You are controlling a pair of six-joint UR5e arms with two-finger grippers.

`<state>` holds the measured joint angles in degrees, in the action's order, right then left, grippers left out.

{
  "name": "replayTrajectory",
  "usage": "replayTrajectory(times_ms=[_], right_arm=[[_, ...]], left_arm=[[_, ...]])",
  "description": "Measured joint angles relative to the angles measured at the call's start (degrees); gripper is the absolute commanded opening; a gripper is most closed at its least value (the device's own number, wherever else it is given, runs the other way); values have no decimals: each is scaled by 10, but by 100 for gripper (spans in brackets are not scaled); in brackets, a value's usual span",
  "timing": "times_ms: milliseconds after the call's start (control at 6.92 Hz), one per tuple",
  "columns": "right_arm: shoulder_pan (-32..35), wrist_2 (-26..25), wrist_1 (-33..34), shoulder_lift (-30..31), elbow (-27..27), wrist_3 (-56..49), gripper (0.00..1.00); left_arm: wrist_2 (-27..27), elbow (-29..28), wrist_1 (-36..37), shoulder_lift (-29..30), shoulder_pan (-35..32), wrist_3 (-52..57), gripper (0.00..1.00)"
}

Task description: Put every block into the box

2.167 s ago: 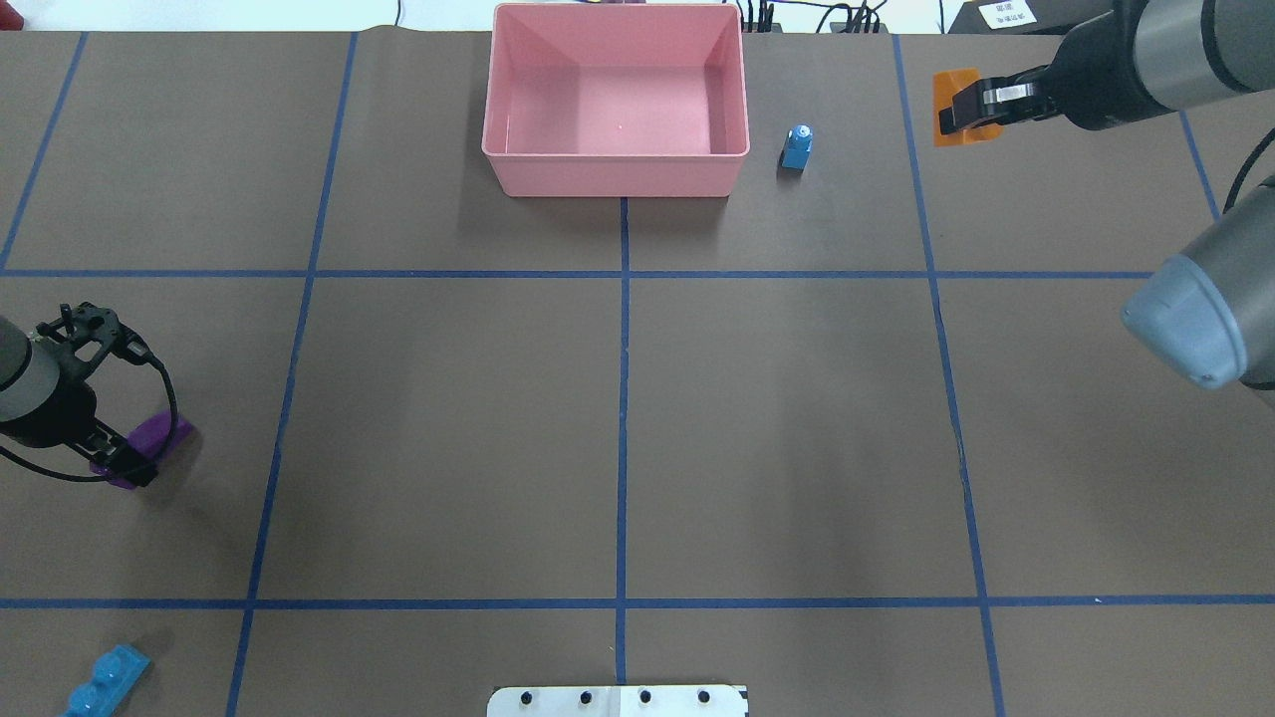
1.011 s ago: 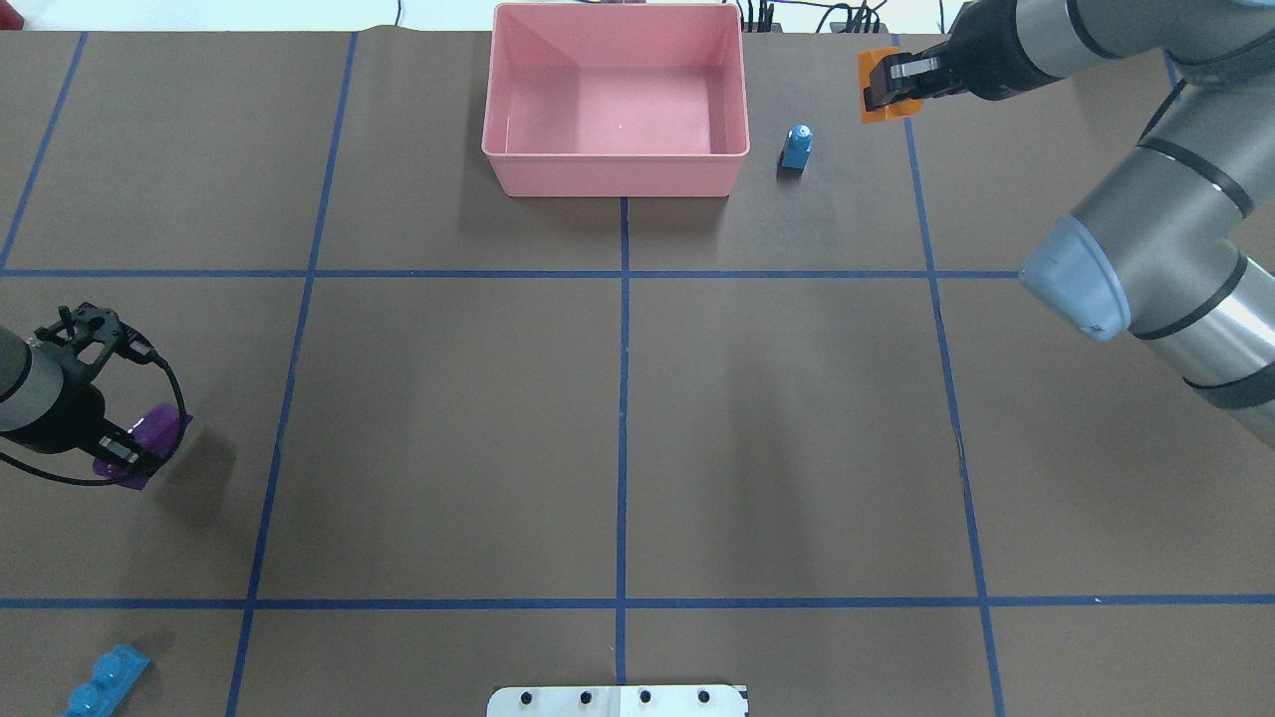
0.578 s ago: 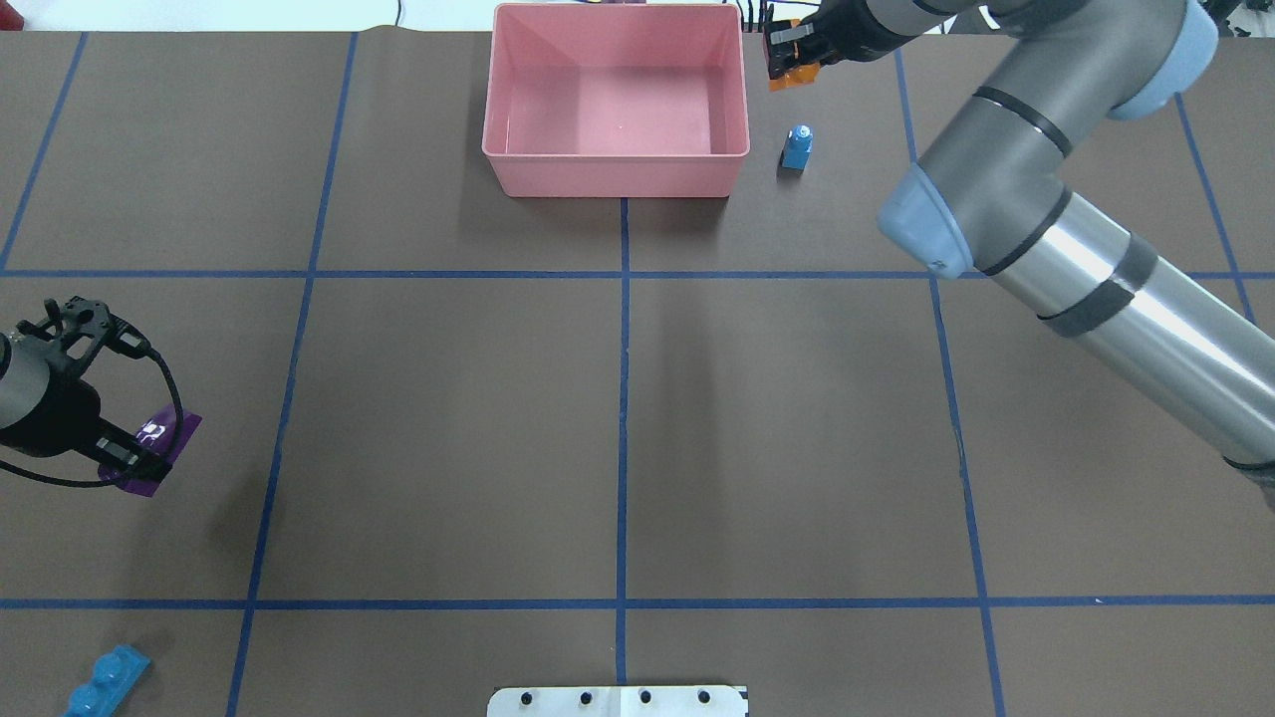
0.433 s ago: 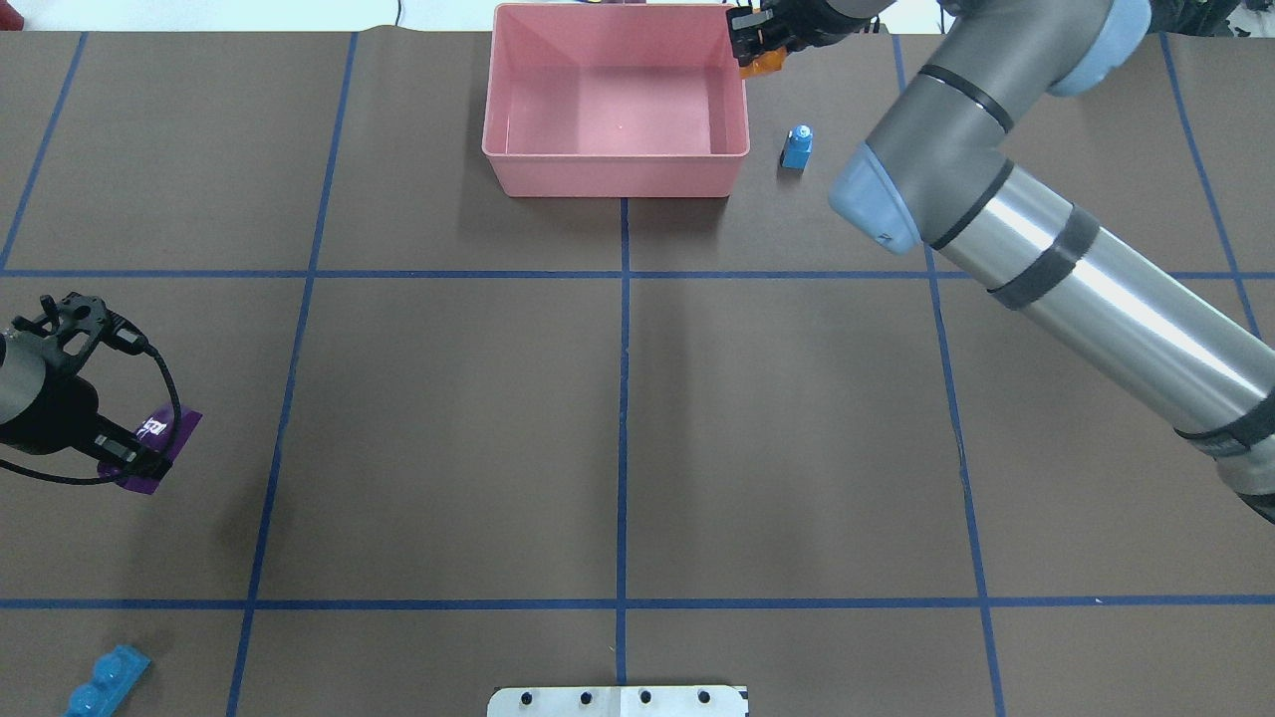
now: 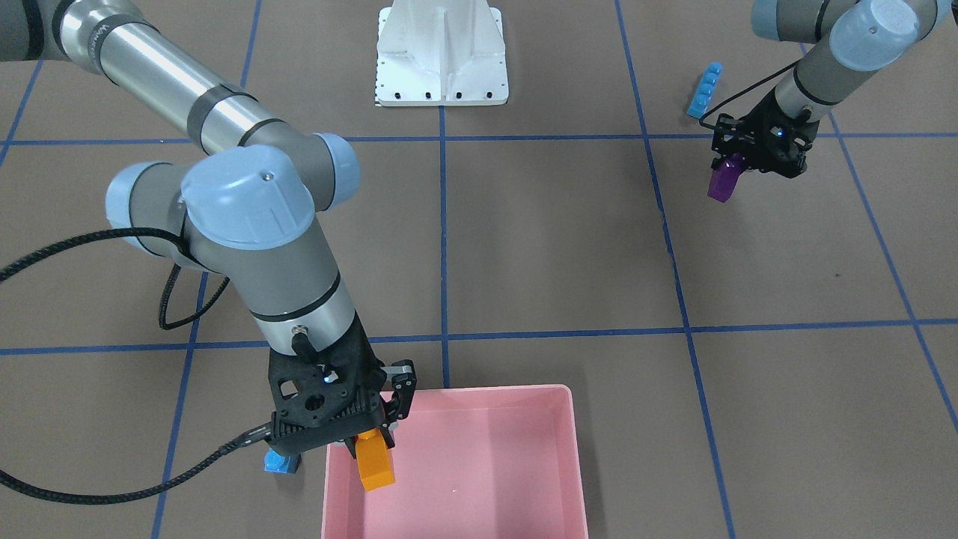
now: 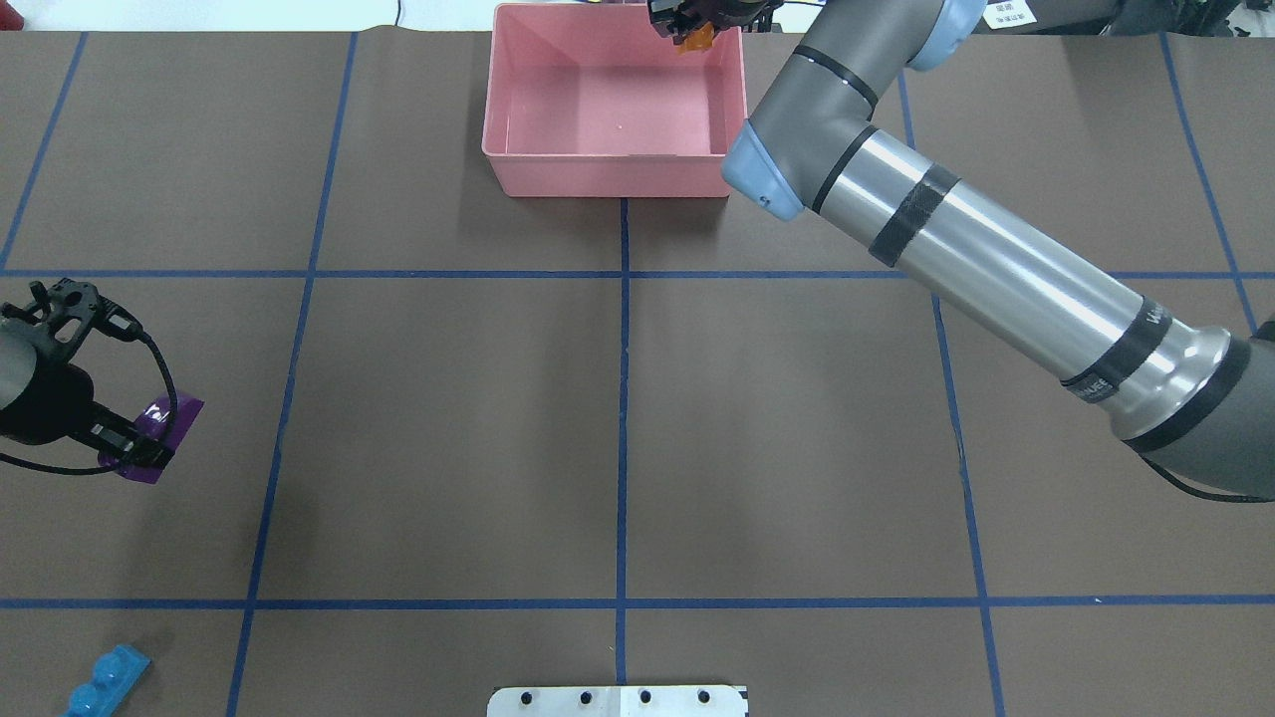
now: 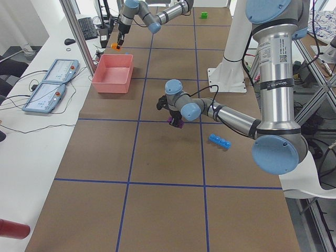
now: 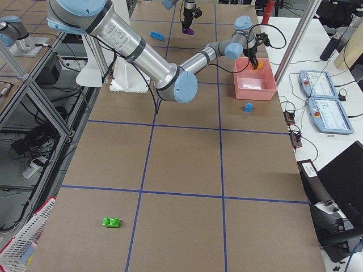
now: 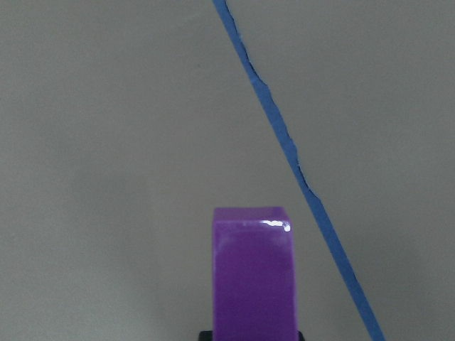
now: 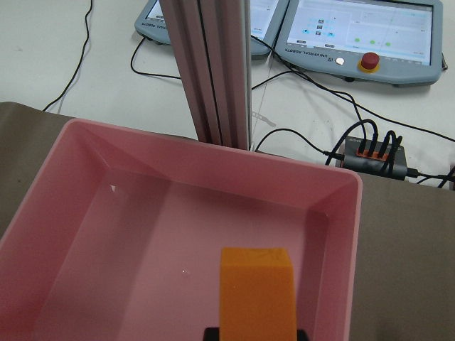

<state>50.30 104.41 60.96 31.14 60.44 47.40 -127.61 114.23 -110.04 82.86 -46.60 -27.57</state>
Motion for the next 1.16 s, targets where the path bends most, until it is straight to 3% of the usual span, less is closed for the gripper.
replayTrajectory(times_ms=[144,289,578,867,1156], right_arm=[[-8,-16,-34,-16,-43,9,46],[-13,-29,-48,-28,-69,14,99],[-20,-49,-54,-39,-85,15,99],[-16,-43,-28,-45,-66,15,99],[2,-1,97,-32,15,-2,99]], left_arm=[[-6,1,0,3,-8,0,0],[-29,2,6,12,-27,0,0],[-72,4,81,87,-76,-3,0],[-97,5,130,180,-103,-80,0],[-100,-7,133,285,-110,-237,0]])
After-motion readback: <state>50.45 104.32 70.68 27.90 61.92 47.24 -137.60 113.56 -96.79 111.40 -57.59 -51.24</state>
